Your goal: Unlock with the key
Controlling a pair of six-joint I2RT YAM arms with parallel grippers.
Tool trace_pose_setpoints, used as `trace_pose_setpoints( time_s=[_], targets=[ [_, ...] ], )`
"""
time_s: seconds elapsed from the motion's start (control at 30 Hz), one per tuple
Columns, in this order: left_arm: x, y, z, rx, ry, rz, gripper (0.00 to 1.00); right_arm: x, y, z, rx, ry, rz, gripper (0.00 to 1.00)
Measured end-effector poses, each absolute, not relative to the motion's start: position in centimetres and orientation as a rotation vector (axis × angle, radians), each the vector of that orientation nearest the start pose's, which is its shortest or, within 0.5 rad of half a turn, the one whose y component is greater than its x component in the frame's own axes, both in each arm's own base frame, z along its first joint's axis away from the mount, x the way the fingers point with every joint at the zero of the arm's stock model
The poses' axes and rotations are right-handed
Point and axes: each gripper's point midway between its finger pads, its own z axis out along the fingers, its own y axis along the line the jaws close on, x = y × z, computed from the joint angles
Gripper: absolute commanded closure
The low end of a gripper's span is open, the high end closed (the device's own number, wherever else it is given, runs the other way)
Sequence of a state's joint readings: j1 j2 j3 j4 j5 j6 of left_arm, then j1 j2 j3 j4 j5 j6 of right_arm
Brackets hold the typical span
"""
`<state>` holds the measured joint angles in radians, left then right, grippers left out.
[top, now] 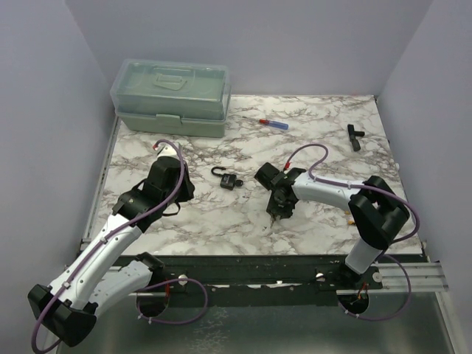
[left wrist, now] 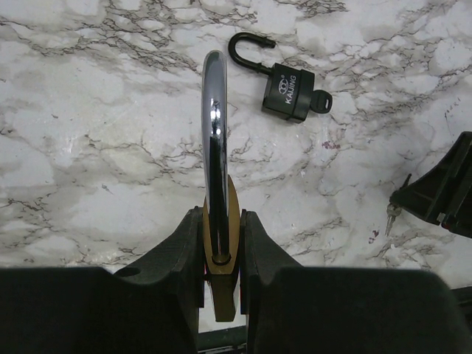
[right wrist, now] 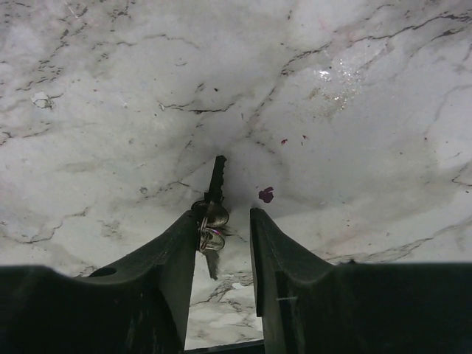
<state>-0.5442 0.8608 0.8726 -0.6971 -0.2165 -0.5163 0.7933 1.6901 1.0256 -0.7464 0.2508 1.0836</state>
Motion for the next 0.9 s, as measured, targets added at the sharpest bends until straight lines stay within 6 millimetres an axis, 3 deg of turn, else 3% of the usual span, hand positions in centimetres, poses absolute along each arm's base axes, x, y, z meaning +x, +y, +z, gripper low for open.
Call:
trace_pose_setpoints(
  time_s=[0.1,0.33,0.5,0.63,0.73,0.9],
  targets=[
    [23.2,-12.5,18.8,-0.084,2.272,-0.355,1.00,21.9,21.1,1.5,0.433,2.813,-0.031,0.63],
    [22.4,-13.8,17.2,-0.167,2.328,-0.458,1.00,22.2,21.2,1.5,0.398,2.803,-0.034,0.75],
    [21.8,-14.8,14.7,-0.264,2.374,-0.543,1.00,22.5,21.3,1.4,0.366,2.791,-0.029,0.88],
    [20.7,-16.0,10.6,-0.332,2.471,-0.604,1.00,22.9,21.5,1.5,0.328,2.774,-0.008,0.99],
    [20.3,-16.6,8.8,-0.364,2.509,-0.642,1.00,22.9,21.4,1.5,0.299,2.762,0.009,1.00],
    [20.9,-17.8,8.3,-0.398,2.489,-0.718,1.00,23.1,21.4,1.6,0.254,2.732,0.055,1.00]
  ],
)
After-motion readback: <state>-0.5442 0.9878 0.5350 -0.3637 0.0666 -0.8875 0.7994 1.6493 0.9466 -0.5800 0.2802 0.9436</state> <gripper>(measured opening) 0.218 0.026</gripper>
